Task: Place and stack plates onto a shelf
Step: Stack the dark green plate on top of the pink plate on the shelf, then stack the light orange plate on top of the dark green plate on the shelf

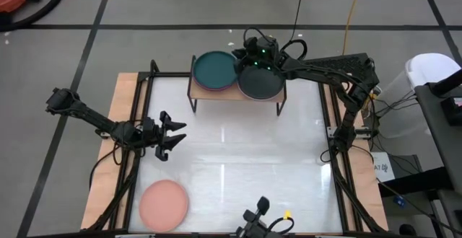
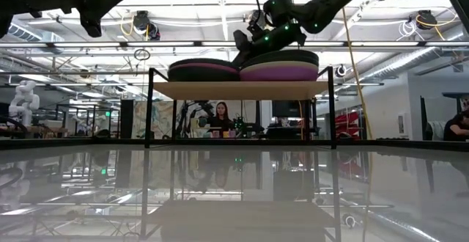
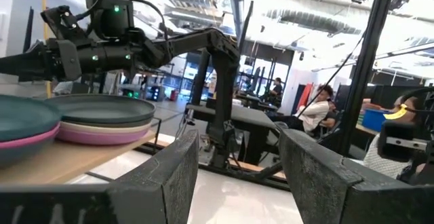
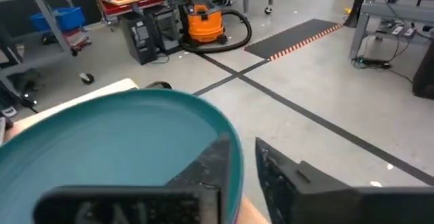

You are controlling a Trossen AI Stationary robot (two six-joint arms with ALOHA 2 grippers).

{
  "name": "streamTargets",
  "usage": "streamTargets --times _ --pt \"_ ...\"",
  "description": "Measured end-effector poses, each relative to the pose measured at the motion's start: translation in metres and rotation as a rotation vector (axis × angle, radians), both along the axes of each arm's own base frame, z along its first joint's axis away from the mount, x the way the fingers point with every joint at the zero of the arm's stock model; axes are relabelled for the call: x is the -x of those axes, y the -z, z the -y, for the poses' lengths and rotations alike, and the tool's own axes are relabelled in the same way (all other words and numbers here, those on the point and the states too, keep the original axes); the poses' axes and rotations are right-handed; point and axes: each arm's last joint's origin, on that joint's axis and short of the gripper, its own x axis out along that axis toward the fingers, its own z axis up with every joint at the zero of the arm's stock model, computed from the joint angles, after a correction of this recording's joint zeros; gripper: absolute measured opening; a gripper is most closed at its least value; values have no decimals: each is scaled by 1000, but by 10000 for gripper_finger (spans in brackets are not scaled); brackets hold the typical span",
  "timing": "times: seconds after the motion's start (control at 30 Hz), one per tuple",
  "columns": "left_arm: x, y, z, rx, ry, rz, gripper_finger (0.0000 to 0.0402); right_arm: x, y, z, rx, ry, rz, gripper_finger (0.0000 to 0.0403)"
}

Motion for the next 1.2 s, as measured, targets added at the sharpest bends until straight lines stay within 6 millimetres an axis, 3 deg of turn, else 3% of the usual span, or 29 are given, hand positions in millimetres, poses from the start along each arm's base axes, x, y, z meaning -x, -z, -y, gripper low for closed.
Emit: streamTargets --times 0.13,0.27,0.37,0.57,0.73,0.87,1.0,1.2 --pt "0 0 0 6 2 -1 209 1 -7 -8 -11 -61 1 85" --pt "-1 2 0 13 6 -17 209 10 -36 -29 -21 -269 83 103" --pt "-2 7 1 29 16 -67 209 22 -52 -59 -23 -418 101 104" --pt "-7 19 3 103 39 -157 209 65 -49 -140 96 -536 59 96" --pt "-21 15 9 73 31 -275 209 116 -23 -197 149 -505 114 96" --pt "-40 8 18 43 13 -454 209 152 8 -228 131 -539 230 96" --pt "-62 6 28 19 4 -582 209 175 38 -246 121 -601 302 96" --pt "-85 1 42 -10 183 -791 209 189 68 -260 69 -613 305 96"
